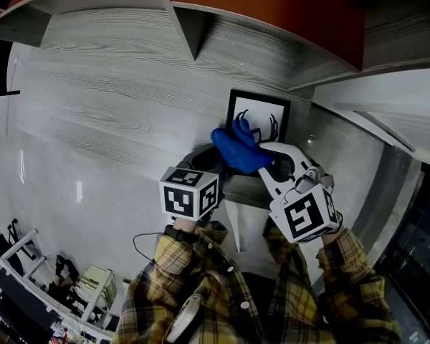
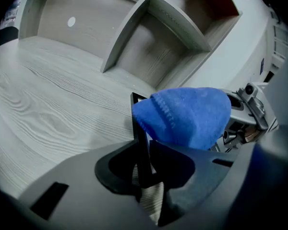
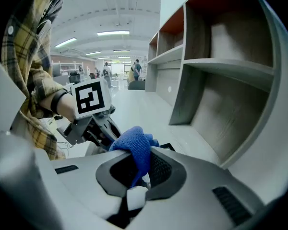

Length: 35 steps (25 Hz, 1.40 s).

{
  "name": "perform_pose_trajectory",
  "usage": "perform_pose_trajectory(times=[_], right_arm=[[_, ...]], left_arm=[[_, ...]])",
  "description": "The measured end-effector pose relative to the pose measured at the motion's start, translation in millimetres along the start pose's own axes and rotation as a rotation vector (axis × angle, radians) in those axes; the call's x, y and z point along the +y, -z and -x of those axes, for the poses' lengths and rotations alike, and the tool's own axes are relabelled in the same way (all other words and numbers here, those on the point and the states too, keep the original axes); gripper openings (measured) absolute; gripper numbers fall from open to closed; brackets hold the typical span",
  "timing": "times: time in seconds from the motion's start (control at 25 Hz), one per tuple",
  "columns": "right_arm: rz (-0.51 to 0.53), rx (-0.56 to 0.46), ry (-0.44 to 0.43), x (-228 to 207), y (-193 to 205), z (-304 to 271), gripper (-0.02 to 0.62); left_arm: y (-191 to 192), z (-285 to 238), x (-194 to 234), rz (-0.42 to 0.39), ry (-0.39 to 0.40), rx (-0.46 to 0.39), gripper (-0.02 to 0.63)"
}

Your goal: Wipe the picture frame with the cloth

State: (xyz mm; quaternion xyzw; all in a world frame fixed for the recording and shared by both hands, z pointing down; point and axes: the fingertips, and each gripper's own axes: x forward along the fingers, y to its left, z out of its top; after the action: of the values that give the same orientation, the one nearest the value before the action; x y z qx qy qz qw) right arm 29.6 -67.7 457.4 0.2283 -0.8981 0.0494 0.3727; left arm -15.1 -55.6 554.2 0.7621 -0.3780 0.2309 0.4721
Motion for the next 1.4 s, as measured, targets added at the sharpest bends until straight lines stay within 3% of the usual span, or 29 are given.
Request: perform_pose_trajectory(times=[0.24,0.52,1.08,1.4], right_arm=[[0.045,0.064,-0.06,34.4,20.7,-47.4,0.034],[0.189,0.156,-0.028,37.2,49.7,-70.8,0.032],[0.219,0.263,0.041,14.6,89.9,-38.7,0.032],[0.204,0.339,0.123,-4.7,119.5,-6.7,0.032]], left_arm=[[15.2,5.3,0.8,-0.016,0.001,0.046,0.084],[16.4,5.6,1.3,-0.001,0.028,0.036,0.08],[17.6,3.9,3.8,0.023,0.054,0.045,0.084],[17.5,3.6,2.6,0.029,0.058,0.045,0.084]])
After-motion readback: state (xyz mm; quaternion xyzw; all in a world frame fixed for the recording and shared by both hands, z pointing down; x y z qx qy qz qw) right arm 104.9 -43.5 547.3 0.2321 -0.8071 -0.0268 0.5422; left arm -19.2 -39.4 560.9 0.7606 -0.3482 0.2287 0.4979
